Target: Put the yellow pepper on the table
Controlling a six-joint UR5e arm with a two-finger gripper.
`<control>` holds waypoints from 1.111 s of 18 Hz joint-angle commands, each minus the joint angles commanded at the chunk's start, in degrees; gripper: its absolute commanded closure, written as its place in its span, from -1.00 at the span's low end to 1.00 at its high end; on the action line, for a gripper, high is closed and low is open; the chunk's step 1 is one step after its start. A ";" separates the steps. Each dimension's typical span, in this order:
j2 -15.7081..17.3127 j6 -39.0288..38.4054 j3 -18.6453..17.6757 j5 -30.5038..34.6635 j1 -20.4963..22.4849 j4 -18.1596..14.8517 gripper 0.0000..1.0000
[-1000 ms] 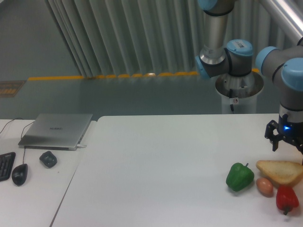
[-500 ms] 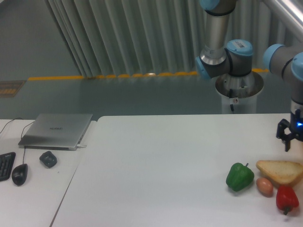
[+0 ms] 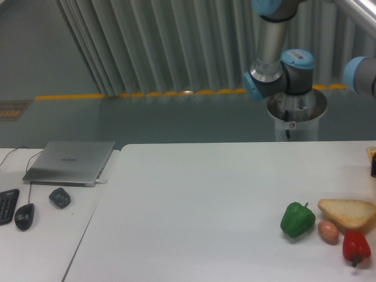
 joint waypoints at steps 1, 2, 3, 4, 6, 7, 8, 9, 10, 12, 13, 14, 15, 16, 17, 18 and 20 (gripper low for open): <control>-0.44 0.00 0.00 0.00 0.00 1.57 -1.00; -0.88 0.00 0.00 0.00 0.00 2.98 -1.00; -1.32 -0.08 0.00 0.00 0.09 3.61 -1.00; -1.58 0.00 0.00 0.00 0.44 3.61 -1.00; -2.46 -0.52 0.17 0.09 1.06 3.70 -1.00; -2.81 -1.39 0.09 0.09 1.49 3.61 -1.00; -3.08 -3.40 -0.09 0.00 1.93 3.70 -1.00; -3.60 -6.56 0.09 -0.17 2.11 3.70 -1.00; -3.96 -8.59 0.00 -0.44 2.37 3.70 -1.00; -4.92 -9.84 -0.35 -0.44 3.08 3.70 -1.00; -5.62 -11.32 -0.61 -0.53 3.08 3.87 -1.00; -6.24 -14.12 -0.09 -0.53 3.17 4.75 -1.00; -6.85 -17.02 -0.09 -0.61 3.25 5.71 -1.00; -7.12 -18.35 -0.09 -0.62 3.25 5.98 -1.00; -7.38 -18.71 -0.09 -0.96 3.34 6.07 -1.00; -7.91 -18.98 0.09 -1.31 3.34 6.16 -1.00; -8.18 -18.89 0.09 -1.41 3.25 6.25 -1.00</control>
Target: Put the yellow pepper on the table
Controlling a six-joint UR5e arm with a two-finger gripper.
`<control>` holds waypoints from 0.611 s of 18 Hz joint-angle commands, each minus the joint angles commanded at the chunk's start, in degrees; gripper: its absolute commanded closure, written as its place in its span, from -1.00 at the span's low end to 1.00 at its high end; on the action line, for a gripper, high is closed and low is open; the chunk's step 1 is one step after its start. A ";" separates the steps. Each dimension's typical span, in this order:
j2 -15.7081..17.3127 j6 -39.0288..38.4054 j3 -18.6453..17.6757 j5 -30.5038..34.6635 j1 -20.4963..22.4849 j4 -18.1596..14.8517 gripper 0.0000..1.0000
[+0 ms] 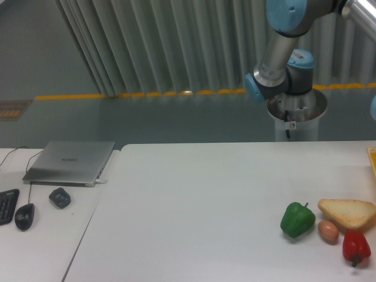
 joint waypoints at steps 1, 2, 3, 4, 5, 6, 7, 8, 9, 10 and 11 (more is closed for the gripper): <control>-0.17 -0.09 0.00 -0.17 0.00 0.00 -1.00; -0.26 -0.35 0.00 -0.52 0.00 0.00 -1.00; -0.35 -0.61 -0.17 -0.96 0.09 0.00 -1.00; -0.44 -0.70 -0.26 -1.05 0.00 0.00 -1.00; -0.44 -0.70 -0.26 -1.05 0.00 -0.09 -1.00; -0.53 -0.70 -0.26 -1.05 -0.09 0.00 -1.00; -0.53 -0.53 -0.35 -1.14 0.00 0.00 -1.00; -0.62 -0.44 -0.18 -1.14 0.00 0.09 -1.00; -0.96 -0.44 -0.09 -1.14 0.00 0.44 -1.00; -1.14 -0.44 0.00 -1.14 0.00 0.96 -1.00; -1.49 -0.44 -0.09 -1.06 0.00 1.14 -1.00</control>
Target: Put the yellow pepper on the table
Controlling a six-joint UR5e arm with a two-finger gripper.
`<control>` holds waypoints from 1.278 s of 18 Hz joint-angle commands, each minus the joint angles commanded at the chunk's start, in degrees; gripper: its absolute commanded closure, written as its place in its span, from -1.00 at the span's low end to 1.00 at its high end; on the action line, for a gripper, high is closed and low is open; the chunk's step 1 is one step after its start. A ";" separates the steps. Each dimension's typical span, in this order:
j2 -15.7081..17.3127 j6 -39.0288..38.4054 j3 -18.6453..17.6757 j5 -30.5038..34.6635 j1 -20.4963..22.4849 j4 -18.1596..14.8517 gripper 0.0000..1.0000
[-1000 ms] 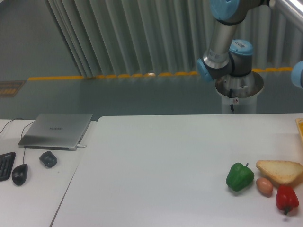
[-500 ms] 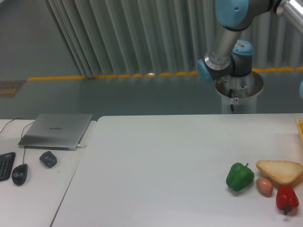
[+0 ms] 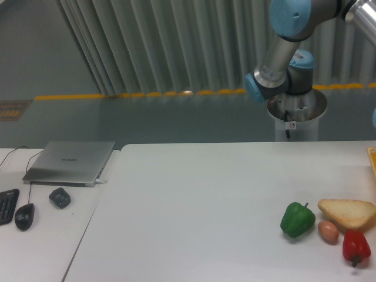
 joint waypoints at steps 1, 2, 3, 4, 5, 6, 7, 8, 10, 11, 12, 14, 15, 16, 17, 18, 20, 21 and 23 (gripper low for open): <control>-0.44 0.09 0.09 0.00 0.00 0.00 -1.00; -0.53 0.17 -0.09 0.00 0.00 0.09 -1.00; -0.70 0.18 -0.09 0.00 0.09 0.00 -1.00; -0.79 0.18 -0.09 0.00 0.09 0.00 -1.00; -0.88 0.18 -0.09 0.00 0.09 0.00 -1.00; -0.97 0.00 -0.18 0.09 0.09 0.00 -1.00; -1.06 -0.17 -0.35 0.09 0.09 0.00 -1.00; -1.06 -0.26 -0.53 0.18 0.09 0.00 -1.00; -1.06 -0.35 -0.62 0.18 0.26 0.00 -1.00; -1.06 -0.35 -0.62 0.18 0.52 0.00 -1.00; -1.15 -0.35 -0.70 0.18 0.53 -0.09 -1.00; -1.15 -0.35 -0.79 0.18 0.53 -0.09 -1.00; -1.23 -0.35 -0.79 0.18 0.53 -0.09 -1.00; -1.23 -0.26 -0.79 0.18 0.53 -0.09 -1.00; -1.23 -0.26 -0.79 0.18 0.53 -0.09 -1.00; -1.23 -0.35 -0.79 0.18 0.53 -0.09 -0.82; -1.23 -0.44 -0.97 0.18 0.53 -0.17 -0.64; -1.15 -0.44 -1.23 0.18 0.44 -0.17 -0.53; -1.06 -0.70 -1.23 0.09 0.44 -0.17 -0.24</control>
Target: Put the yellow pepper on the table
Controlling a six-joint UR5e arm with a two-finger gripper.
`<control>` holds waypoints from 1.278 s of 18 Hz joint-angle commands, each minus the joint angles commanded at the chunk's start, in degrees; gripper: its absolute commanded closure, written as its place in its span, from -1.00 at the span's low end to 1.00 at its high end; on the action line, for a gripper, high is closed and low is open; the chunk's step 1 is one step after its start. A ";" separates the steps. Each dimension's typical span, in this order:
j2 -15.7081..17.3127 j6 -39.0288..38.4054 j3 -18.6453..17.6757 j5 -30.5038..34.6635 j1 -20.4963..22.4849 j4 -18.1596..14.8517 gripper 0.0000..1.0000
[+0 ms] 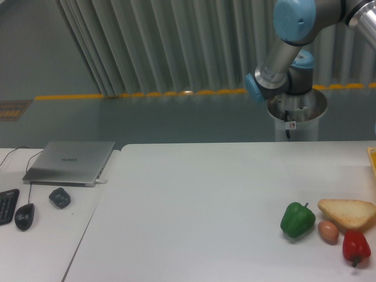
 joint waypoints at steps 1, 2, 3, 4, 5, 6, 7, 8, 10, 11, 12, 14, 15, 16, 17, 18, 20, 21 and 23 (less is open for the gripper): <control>0.09 -0.61 -0.09 0.00 0.00 0.00 -0.14; 0.17 -0.88 0.00 0.00 -0.09 0.00 -0.12; 0.44 -0.79 0.00 0.00 -0.09 -0.26 -0.10; 0.61 -0.79 0.35 -0.09 -0.09 -0.26 0.02; 0.79 -0.79 0.35 -0.09 0.00 -0.44 0.03; 0.97 -0.79 0.70 0.00 0.00 -0.53 0.03; 1.40 -0.79 0.96 0.00 0.09 -0.61 0.03; 1.67 -0.71 1.66 -0.09 0.17 -1.49 0.03; 2.19 -0.79 4.56 -2.45 0.70 -7.26 0.03; 2.55 -0.88 5.88 -4.38 1.05 -10.34 0.03; 3.24 -0.88 6.32 -5.61 1.49 -12.37 0.03; 4.56 -0.71 6.42 -7.64 2.11 -15.54 0.03; 5.44 -0.62 6.42 -8.08 2.11 -17.04 0.03; 6.06 -0.36 6.42 -8.17 2.02 -18.62 0.03; 6.67 0.08 6.42 -8.44 1.76 -20.46 0.03; 7.38 0.70 6.33 -8.79 1.67 -21.87 0.03; 9.13 6.90 5.37 -8.79 1.06 -24.42 0.02; 10.01 10.16 4.49 -8.62 0.79 -25.22 0.02; 11.42 15.09 2.56 -8.44 0.70 -26.19 0.03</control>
